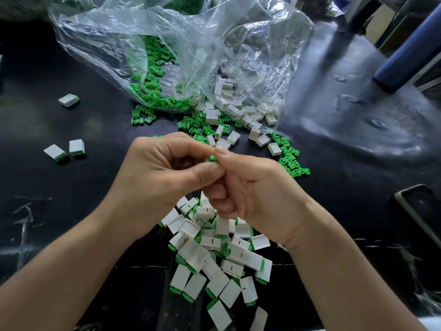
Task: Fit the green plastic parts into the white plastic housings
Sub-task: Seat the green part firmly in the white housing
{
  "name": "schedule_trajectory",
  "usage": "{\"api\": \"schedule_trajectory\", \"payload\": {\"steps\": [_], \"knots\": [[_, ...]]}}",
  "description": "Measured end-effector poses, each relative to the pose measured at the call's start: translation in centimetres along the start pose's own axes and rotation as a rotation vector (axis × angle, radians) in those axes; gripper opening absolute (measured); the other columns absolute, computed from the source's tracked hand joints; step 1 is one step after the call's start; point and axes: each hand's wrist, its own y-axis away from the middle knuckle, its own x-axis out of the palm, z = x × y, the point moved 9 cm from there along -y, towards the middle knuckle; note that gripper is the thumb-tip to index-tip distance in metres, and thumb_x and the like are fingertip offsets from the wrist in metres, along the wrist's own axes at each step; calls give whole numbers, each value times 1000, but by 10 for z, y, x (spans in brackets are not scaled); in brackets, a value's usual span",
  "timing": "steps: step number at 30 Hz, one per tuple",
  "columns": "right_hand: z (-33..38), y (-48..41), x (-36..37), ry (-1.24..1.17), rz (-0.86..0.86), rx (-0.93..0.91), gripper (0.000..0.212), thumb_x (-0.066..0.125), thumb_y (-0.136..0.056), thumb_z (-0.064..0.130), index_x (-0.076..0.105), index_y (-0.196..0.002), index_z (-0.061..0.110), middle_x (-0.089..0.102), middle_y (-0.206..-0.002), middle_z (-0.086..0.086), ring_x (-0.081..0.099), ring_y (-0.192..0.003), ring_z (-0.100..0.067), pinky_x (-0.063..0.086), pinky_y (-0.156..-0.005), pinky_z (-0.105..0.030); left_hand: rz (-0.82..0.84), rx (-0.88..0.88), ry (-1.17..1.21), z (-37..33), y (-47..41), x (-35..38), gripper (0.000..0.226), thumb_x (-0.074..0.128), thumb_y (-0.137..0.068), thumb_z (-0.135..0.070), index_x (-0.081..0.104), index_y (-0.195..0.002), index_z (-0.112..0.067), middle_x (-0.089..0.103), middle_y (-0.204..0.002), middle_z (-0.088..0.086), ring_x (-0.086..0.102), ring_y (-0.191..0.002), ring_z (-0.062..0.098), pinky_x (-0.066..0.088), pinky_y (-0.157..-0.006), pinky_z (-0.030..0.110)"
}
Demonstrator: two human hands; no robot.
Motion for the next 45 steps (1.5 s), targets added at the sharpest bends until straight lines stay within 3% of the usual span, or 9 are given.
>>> {"api": "schedule_trajectory", "payload": {"steps": [3, 7, 12, 15, 21, 24, 29, 35, 45], "knots": [[1, 0, -4, 3, -17, 0, 49, 25, -95, 37, 47, -121, 2, 33, -68, -7, 26, -55, -8, 16, -53, -25, 32, -91, -21, 7, 0, -1, 24, 79, -55, -2, 72, -78, 0, 67, -67, 12, 62, -59, 26, 51, -58, 33], [1, 0, -6, 14, -30, -18, 51, 38, -86, 41, 51, -121, 7, 32, -77, -5, 27, -56, -9, 16, -53, -25, -34, -164, 4, 12, 0, -6, 21, 59, -65, -11, 75, -79, -9, 68, -70, 17, 54, -67, 36, 41, -72, 56], [1, -1, -13, 91, -87, -38, 53, 40, -77, 44, 59, -107, 5, 38, -78, -6, 32, -55, -8, 21, -50, -23, -35, -216, -14, 15, 0, -7, 23, 57, -62, -10, 75, -76, -9, 66, -71, 21, 55, -69, 33, 42, -75, 48], [-2, -3, -16, 149, -126, -23, 53, 44, -77, 44, 60, -100, 0, 44, -59, 3, 35, -47, -5, 25, -43, -17, 10, -242, 8, 19, -1, -4, 23, 56, -60, -8, 76, -72, -9, 67, -71, 22, 61, -65, 30, 53, -69, 33], [4, -2, -16, 254, -181, -63, 62, 51, -82, 39, 48, -122, -9, 43, -53, 12, 36, -48, -3, 30, -44, -15, 68, -251, 52, 19, 1, 1, 25, 55, -61, -4, 73, -77, -1, 64, -75, 33, 65, -62, 32, 55, -60, 23], [7, 4, -16, 263, -213, -78, 46, 42, -97, 28, 48, -123, -10, 38, -63, 5, 33, -55, -6, 30, -47, -14, 60, -228, 91, 17, 1, 3, 24, 55, -61, -1, 72, -77, 1, 64, -78, 34, 65, -62, 31, 54, -58, 23], [15, 6, -9, 304, -243, -153, 32, 35, -99, 23, 61, -116, 18, 40, -65, 7, 32, -57, -4, 30, -51, -10, 35, -220, 106, 18, 0, 1, 21, 54, -61, 0, 73, -73, 1, 63, -80, 35, 64, -66, 33, 56, -60, 28], [12, 3, -9, 306, -257, -147, 28, 35, -99, 21, 59, -112, 16, 52, -50, 29, 49, -52, 11, 36, -52, -5, -2, -199, 124, 19, 0, 0, 21, 53, -60, 1, 73, -66, -1, 68, -68, 18, 63, -61, 26, 56, -59, 26], [11, 2, -10, 257, -275, -122, 27, 35, -99, 22, 60, -106, 15, 44, -56, 17, 38, -50, 1, 31, -50, -10, -29, -211, 119, 20, 0, 0, 22, 52, -58, 1, 73, -66, -2, 67, -69, 20, 63, -62, 27, 57, -60, 27]]}}
